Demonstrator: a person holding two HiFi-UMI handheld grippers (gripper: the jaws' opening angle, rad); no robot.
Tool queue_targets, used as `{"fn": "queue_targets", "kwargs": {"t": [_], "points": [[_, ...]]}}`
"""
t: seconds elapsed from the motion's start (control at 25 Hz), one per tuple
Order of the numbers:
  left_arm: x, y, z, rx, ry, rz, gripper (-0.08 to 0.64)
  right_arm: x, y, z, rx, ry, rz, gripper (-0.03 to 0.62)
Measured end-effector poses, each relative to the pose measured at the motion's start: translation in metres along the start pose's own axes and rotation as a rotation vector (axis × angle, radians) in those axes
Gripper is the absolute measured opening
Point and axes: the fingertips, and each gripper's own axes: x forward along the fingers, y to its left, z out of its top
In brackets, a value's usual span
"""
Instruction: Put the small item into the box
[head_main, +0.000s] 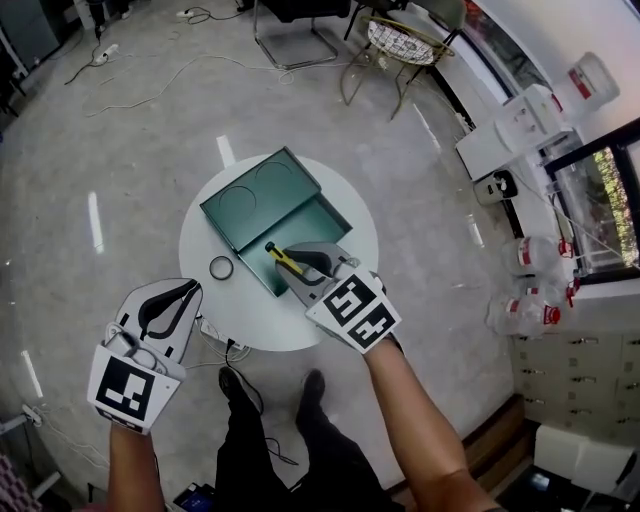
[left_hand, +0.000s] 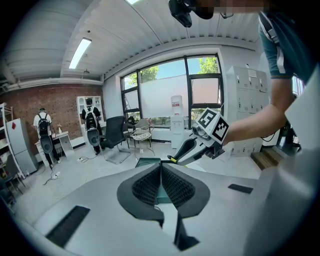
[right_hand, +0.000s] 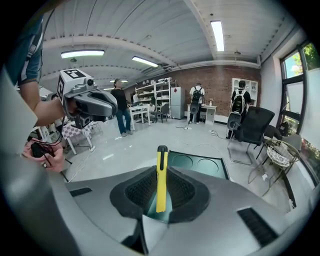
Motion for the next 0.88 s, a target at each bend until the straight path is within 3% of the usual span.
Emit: {"fn": "queue_targets", "kwargs": {"t": [0.52,0.88], "points": [[0.026,0.018,-0.050,-0.043,0.036,-0.020,0.026,0.066,-0.010,-0.069,-0.007,0.152,0.025,0.080],[0.025,0.016,-0.062,-0.051,0.037,-0.022,0.026,0.078,-0.004,-0.092,-0.035,0.224,0.019,0.080]]}}
